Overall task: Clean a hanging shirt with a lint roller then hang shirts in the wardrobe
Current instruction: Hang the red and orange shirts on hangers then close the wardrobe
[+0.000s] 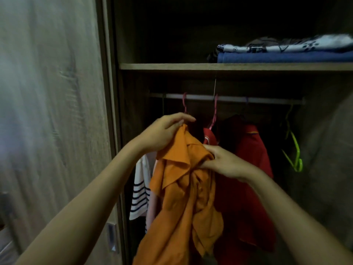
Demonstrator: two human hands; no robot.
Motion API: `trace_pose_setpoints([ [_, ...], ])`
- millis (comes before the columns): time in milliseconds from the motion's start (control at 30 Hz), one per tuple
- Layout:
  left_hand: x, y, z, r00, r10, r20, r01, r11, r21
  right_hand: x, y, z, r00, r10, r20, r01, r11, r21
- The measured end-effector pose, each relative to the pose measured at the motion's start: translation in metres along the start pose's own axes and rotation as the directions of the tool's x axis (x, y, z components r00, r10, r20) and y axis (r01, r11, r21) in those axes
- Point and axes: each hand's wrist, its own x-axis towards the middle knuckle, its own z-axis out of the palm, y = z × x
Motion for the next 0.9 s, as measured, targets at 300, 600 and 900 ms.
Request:
trace_pose_setpoints([
  [300, -0.003, -0.028, -0.038, 0.8, -0.214, -0.561, 0.225, 0.973, -0.051, -0.016, -0.003, -0.041, 0.972, 0.011, -0.234, -0.028, 0.997, -0.07],
  [600, -0.002, -0.046, -0.048, 0.857, -0.314, -0.409, 0.414, 0.892, 0.182, -0.006, -0.009, -0.04, 0.857, 0.157, -0.491, -0.051, 0.974, 0.222],
  [900, -0.05, -0.007, 0.074, 0.834, 0.516, 0.195, -0.518, 0.61, 0.6, 0.034, -0.025, -0.016, 0.883, 0.384, -0.27, -0.119, 0.74, 0.663],
])
